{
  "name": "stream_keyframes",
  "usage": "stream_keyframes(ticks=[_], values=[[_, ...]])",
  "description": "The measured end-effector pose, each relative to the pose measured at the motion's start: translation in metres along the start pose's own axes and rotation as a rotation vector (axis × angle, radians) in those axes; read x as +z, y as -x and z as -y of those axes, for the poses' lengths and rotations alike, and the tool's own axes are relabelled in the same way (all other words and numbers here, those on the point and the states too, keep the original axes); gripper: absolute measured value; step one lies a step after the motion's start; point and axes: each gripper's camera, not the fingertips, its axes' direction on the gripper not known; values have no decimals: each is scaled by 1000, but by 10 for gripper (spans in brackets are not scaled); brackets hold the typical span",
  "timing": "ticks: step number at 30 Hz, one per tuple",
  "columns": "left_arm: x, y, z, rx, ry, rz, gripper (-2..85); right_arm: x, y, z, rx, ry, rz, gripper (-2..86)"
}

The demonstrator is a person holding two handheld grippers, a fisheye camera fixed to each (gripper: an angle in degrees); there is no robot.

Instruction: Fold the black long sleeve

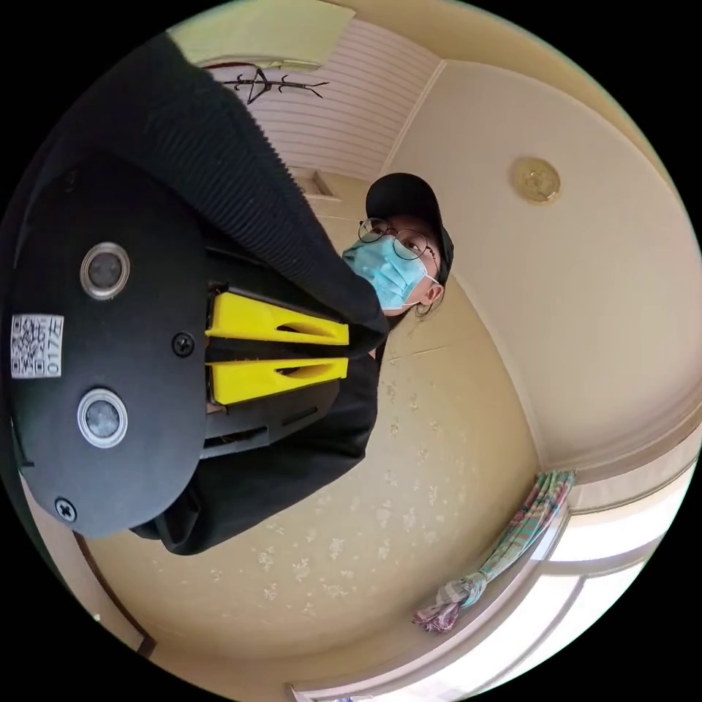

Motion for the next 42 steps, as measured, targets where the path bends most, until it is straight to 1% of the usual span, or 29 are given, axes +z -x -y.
stream_keyframes(ticks=[3,5,6,7,8,9,11,12,14,15,16,17,18,20,21,22,23,25,27,30,33,35,36,37,38,39,40,41,42], values=[[22,36,-16,-100,-32,-68,38,15,-32,-2,83,42,-22,169],[39,54,-23,-128,-38,-134,39,34,-55,-1,110,119,67,173],[44,57,-23,-133,-26,-145,39,54,-73,-2,140,223,198,165],[54,63,-23,-152,10,-136,39,73,-85,-5,136,304,398,149],[61,67,-21,-164,39,-122,39,80,-88,-7,119,316,507,117],[63,69,-19,-165,49,-117,39,87,-89,-11,91,325,656,53],[64,71,-10,-166,60,-78,40,76,-86,-10,71,286,614,42],[63,70,-7,-169,64,-51,40,56,-87,-6,85,212,511,38],[54,56,10,-183,89,141,40,13,-94,2,126,58,423,34],[50,49,15,-182,94,201,40,-21,-95,6,127,-66,378,33],[41,34,27,-187,94,349,39,-55,-93,8,117,-187,343,32],[26,17,37,-207,66,524,39,-71,-92,9,111,-247,330,32],[19,7,42,-217,43,603,38,-100,-89,9,100,-360,320,31],[-5,-31,59,-237,-26,862,36,-137,-89,7,76,-534,374,31],[-6,-40,62,-240,-29,927,35,-157,-91,6,66,-641,440,30],[-5,-54,69,-263,-18,1089,34,-174,-91,8,52,-733,503,30],[4,-58,77,-297,29,1219,33,-181,-89,11,38,-764,519,29],[22,-49,90,-333,97,1304,30,-203,-68,32,-41,-830,522,28],[37,-26,107,-356,131,1294,26,-216,-55,55,-78,-853,509,28],[46,13,147,-338,151,1231,22,-230,-47,108,-81,-827,413,27],[28,47,200,-339,171,1318,19,-226,-53,177,-94,-728,274,27],[-12,85,240,-414,207,1505,19,-208,-65,229,-92,-622,97,26],[-28,97,248,-452,217,1564,19,-184,-80,268,-107,-504,-49,25],[-67,125,261,-545,242,1658,19,-150,-107,308,-87,-359,-177,23],[-114,157,268,-646,268,1740,20,-130,-125,327,-60,-287,-228,22],[-141,174,269,-708,278,1782,21,-88,-165,359,-5,-159,-283,18],[-199,203,265,-833,267,1878,22,-47,-204,380,62,-72,-310,15],[-252,222,255,-942,217,1986,24,-28,-222,386,101,-33,-322,14],[-275,228,248,-1000,180,2027,25,6,-251,392,208,48,-341,13]])
